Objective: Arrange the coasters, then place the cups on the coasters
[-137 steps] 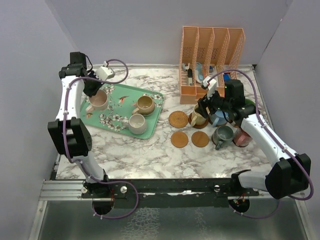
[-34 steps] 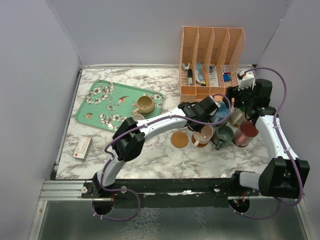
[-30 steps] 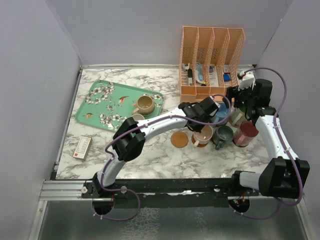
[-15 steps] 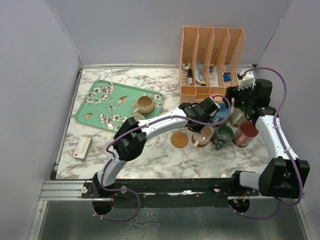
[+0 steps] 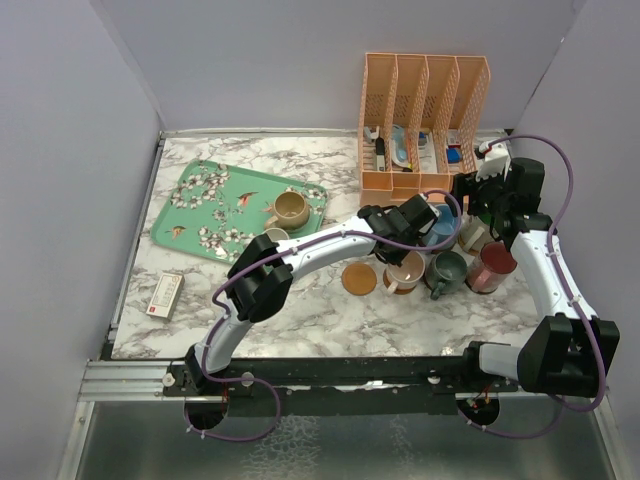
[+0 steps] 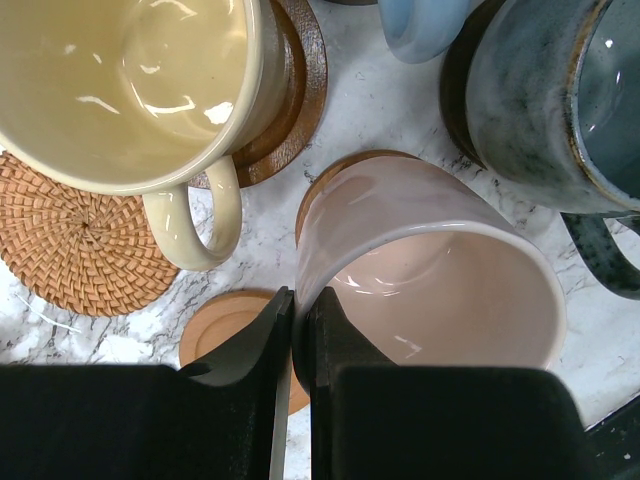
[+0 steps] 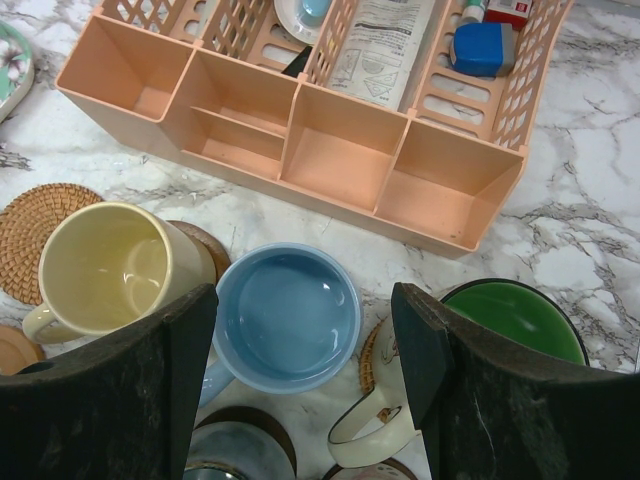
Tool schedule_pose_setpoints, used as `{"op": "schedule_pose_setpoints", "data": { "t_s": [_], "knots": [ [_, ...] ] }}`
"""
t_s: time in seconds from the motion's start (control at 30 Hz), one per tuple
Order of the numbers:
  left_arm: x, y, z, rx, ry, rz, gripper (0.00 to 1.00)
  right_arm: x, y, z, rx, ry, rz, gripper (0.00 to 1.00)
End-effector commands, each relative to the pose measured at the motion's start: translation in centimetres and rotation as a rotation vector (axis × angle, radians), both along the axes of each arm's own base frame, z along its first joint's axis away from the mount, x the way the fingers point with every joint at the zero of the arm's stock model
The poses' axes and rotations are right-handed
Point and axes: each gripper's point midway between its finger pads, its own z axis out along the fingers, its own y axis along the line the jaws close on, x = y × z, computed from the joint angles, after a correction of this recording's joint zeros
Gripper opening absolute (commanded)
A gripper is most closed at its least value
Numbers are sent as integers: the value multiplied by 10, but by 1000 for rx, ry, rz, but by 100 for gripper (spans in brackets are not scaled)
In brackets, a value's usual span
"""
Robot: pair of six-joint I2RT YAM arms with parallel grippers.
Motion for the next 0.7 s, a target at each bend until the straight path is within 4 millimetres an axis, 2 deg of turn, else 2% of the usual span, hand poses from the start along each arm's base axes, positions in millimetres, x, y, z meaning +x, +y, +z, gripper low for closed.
{"op": "schedule_pose_setpoints", "data": {
  "t_s": [0.0,0.3,0.67],
  "knots": [
    [0,-7,14,-57,-3,-4,1,0,0,9,10,-35,7,72],
    [-4,-8,19,-73,7,-6,3,1,0,7,11,-31,7,72],
    [-4,-5,16,-63,5,1,3,1,0,6,12,-25,8,72]
  ]
}}
